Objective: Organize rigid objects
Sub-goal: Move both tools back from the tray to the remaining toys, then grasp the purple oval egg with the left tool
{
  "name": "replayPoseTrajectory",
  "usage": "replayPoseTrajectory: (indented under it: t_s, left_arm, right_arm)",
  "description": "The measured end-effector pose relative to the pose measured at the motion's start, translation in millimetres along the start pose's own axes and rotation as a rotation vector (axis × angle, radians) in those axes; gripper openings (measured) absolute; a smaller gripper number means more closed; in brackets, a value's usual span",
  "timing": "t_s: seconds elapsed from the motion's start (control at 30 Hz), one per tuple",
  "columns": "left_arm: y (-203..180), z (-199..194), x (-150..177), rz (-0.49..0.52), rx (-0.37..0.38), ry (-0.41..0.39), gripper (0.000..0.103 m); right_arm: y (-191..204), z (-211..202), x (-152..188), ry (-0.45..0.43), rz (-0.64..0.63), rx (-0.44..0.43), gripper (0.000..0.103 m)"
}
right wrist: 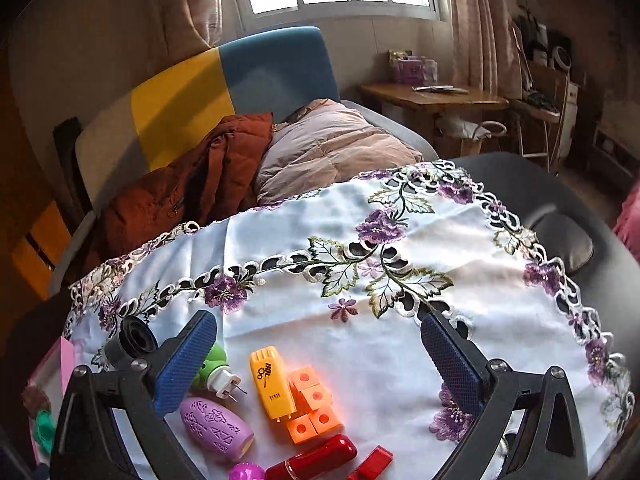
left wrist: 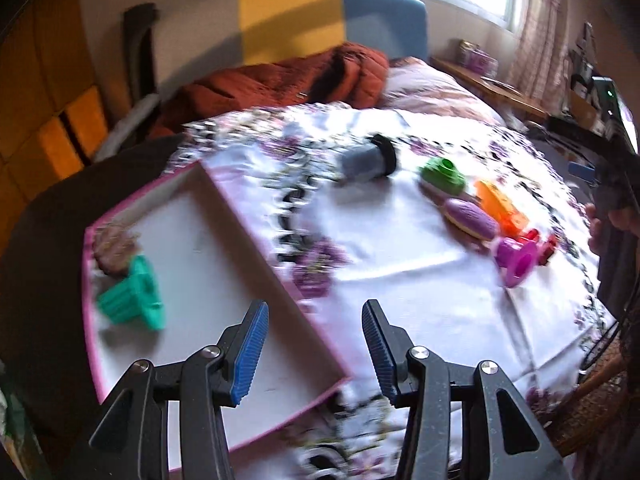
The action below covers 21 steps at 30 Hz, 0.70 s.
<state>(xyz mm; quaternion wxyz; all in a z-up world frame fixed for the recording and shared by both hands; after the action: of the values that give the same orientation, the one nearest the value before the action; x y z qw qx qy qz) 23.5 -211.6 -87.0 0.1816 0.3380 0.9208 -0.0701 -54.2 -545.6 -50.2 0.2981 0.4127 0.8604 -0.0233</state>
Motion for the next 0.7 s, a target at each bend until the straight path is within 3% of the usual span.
replayPoseTrajectory:
  t_s: [0.3,0.47,0.57,0.7]
  left_arm:
    - [-42.7,33.1,-9.0,0.038,0.082,0.091,0.049]
    - [-71.2,44.6,-24.4,0.113,0.113,0.103,0.05]
    - [-87.5,51.6,-40.4,0.161,0.123,0.096,0.067]
    - [-115.5,56.5,-66.0,0.264,0.135,0.061,0.074]
  right_arm:
    - [-4.5,8.2,2.6,0.046,0.035,-0.016,0.103]
    - [-5.3,9.1,2.5,0.054,0.041,-0.02,0.103]
    - [-6.4,8.8,1.8,0.055,0.05,-0.024,0.103]
    - [-7.6,9.2,0.9,0.058,0.059,-0.035,0.103]
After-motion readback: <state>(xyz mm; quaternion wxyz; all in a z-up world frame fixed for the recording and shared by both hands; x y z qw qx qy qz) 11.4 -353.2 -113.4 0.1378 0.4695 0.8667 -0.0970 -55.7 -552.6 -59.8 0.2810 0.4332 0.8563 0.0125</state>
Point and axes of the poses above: each gripper's, at about its wrist camera, not at the fingertips, and z roughly the way its jaws point, y to its left, x to its underside, the point moved 7 cm from there along z, roughly the way its jaws point, and after that the axes turned 13 degrees about y, right-handed, at the moved point
